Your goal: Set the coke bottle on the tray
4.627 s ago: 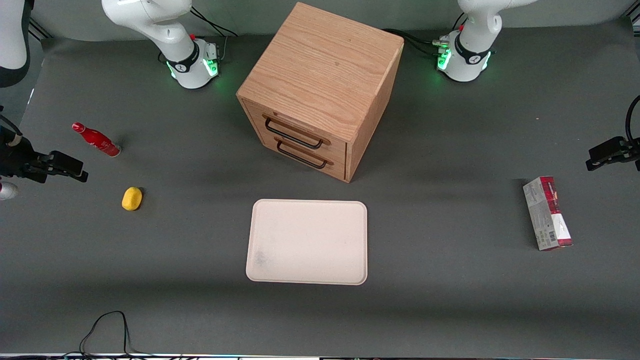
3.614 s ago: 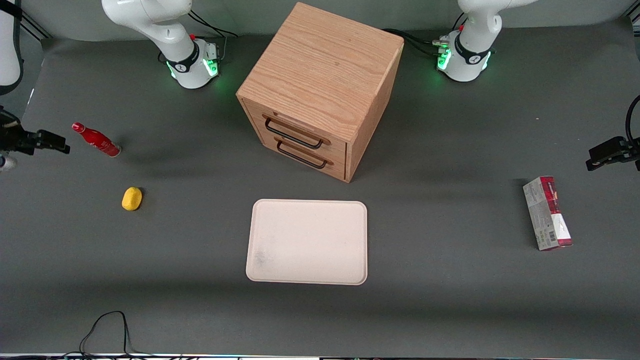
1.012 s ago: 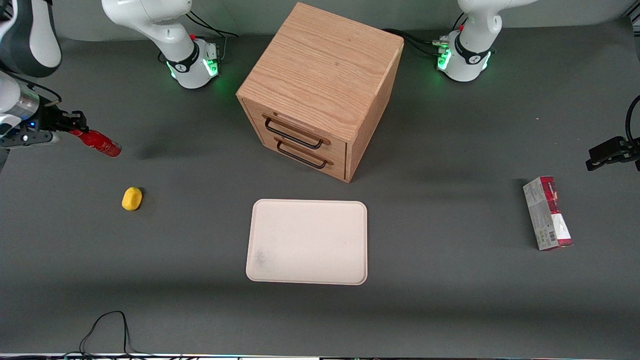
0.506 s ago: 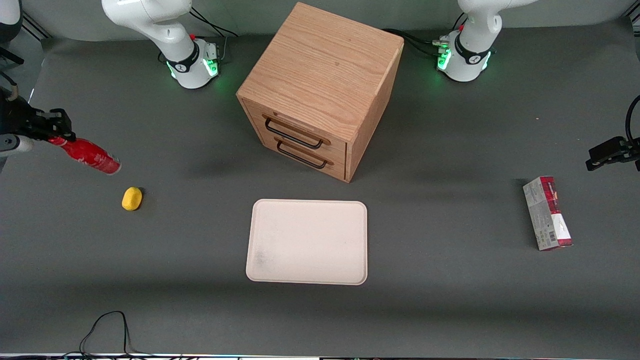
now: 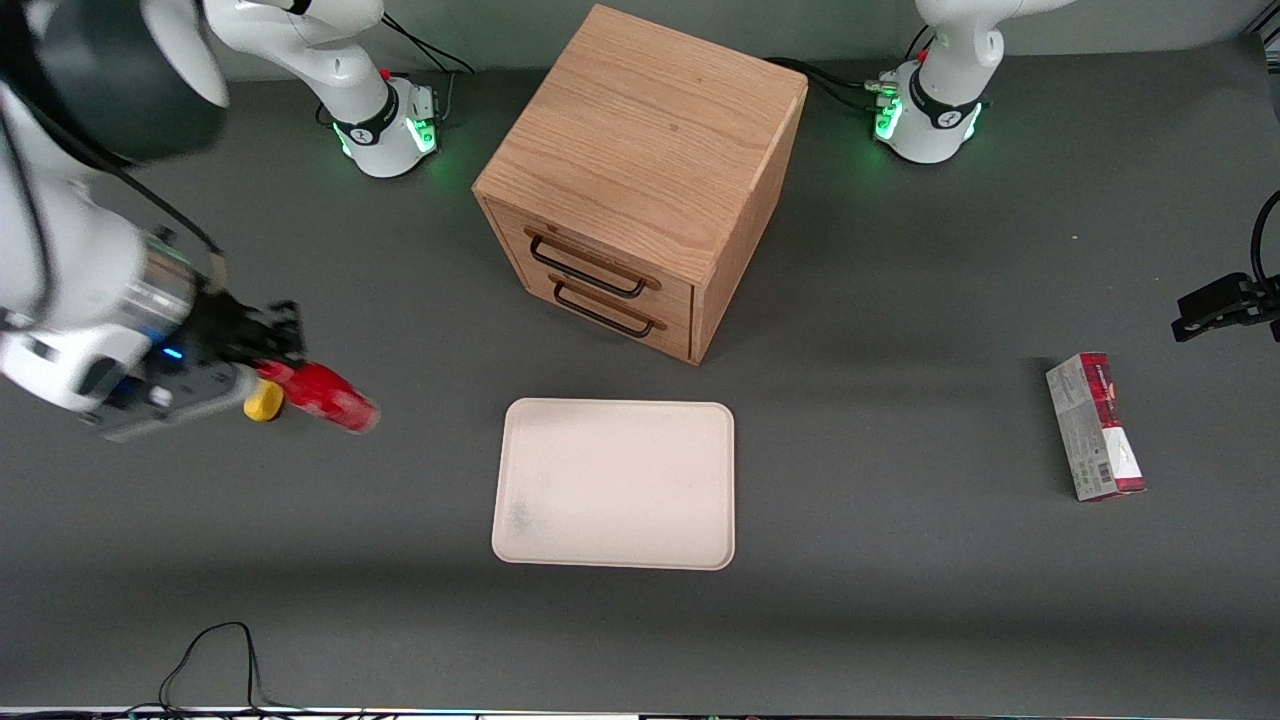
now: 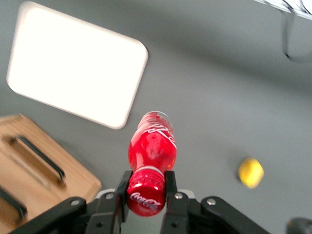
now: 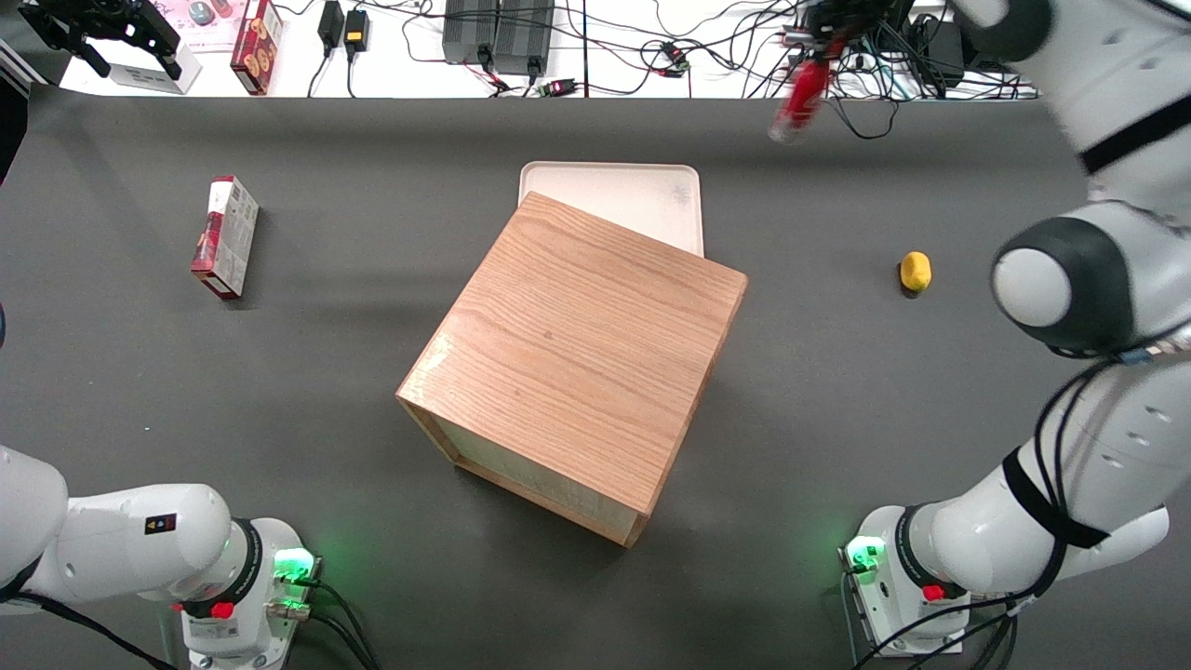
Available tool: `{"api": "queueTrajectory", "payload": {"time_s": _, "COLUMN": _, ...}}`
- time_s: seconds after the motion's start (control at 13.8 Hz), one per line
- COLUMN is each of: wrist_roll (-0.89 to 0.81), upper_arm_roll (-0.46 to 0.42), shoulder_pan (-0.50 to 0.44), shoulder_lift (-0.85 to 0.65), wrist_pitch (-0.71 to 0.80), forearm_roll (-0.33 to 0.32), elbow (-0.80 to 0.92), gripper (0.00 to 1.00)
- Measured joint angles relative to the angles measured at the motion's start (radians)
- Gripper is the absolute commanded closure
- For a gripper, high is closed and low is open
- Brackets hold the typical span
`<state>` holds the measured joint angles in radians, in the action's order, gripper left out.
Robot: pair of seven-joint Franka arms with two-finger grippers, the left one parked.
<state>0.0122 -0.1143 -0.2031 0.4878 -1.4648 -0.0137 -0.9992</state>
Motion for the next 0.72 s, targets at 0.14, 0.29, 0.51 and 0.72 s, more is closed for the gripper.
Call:
{"api": "queueTrajectory", "payload": {"time_s": 0.14, "wrist_roll": -0.02, "upper_arm_roll": -0.05, "shoulder_pan": -0.016, "shoulder_lift": 0.102, "wrist_pitch": -0.113, "forearm_roll": -0.032, "elbow": 0.019, "gripper": 0.89}}
{"api": "queueTrajectory", "payload": {"time_s": 0.29, "wrist_roll": -0.099, "upper_arm_roll": -0.127, "shoulder_pan": -0.029, "shoulder_lift": 0.198, "wrist_pitch": -0.221, "forearm_roll": -0.12, "elbow": 0.024, "gripper": 0.89}}
{"api": "queueTrajectory", "payload": {"time_s": 0.51, "wrist_roll": -0.168, "upper_arm_roll": -0.19, "shoulder_pan": -0.045, "shoulder_lift": 0.331, "wrist_pitch": -0.375, "forearm_roll": -0.23, "elbow": 0.029, "gripper": 0.89}}
{"api": "queueTrajectory", "payload": {"time_s": 0.72, "wrist_roll": -0.176, "upper_arm_roll": -0.192, "shoulder_pan": -0.046, "shoulder_lift": 0.42, "wrist_pitch": -0.459, "forearm_roll": -0.246, "elbow": 0.037, "gripper": 0.83}}
